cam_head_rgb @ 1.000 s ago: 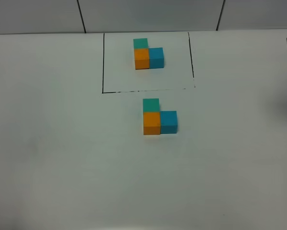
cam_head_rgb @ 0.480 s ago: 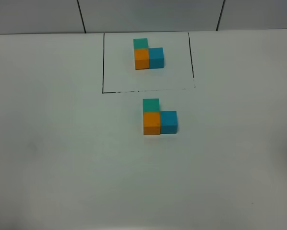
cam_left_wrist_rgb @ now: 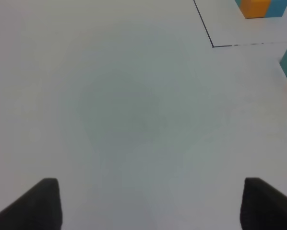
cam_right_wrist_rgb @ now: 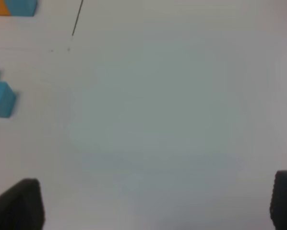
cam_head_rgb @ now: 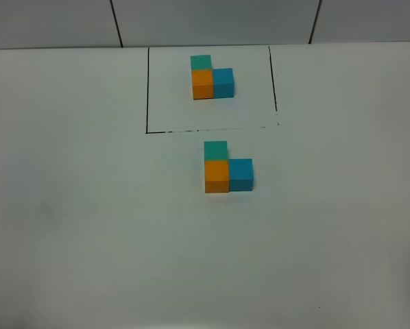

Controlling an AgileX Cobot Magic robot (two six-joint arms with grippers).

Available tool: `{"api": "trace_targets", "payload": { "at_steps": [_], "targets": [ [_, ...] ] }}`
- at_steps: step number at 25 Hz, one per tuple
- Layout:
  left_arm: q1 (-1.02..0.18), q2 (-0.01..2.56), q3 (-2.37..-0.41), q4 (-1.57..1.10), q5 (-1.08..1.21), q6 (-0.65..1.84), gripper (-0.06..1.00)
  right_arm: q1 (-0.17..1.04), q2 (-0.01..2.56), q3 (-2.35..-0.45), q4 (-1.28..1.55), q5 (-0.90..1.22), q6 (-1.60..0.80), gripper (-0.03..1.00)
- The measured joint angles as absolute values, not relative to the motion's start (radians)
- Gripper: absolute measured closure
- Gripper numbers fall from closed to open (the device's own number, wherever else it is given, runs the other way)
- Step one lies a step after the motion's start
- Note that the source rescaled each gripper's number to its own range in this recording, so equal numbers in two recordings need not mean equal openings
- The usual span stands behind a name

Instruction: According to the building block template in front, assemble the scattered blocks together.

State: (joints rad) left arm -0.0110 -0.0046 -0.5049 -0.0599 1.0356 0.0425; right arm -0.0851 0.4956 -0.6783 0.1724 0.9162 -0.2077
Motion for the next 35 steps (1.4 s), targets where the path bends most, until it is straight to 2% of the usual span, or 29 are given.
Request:
{"api": "trace_targets", "payload": {
  "at_steps": [12,16,26,35],
  "targets": [
    [-0.011,-0.005,-0.505,-0.06,1.036,0.043,0.24,-0.085,0.16,-0.517,0.127,1.04,-0.147,0.05],
    [-0.011,-0.005,-0.505,-0.06,1.036,0.043,0.24,-0.085,0.064,-0.499,0.15,1.056,-0.147,0.09],
    [-0.011,-0.005,-0.505,-0.06,1.036,0.043,0.24,-0.085,0.052,-0.498,0.169,1.057,-0.147,0.27],
    [-0.011,-0.005,-0.505,-0.06,1.036,0.043,0.24,-0.058,0.052,-0.498,0.168,1.057,-0.146,0.29]
  ]
}}
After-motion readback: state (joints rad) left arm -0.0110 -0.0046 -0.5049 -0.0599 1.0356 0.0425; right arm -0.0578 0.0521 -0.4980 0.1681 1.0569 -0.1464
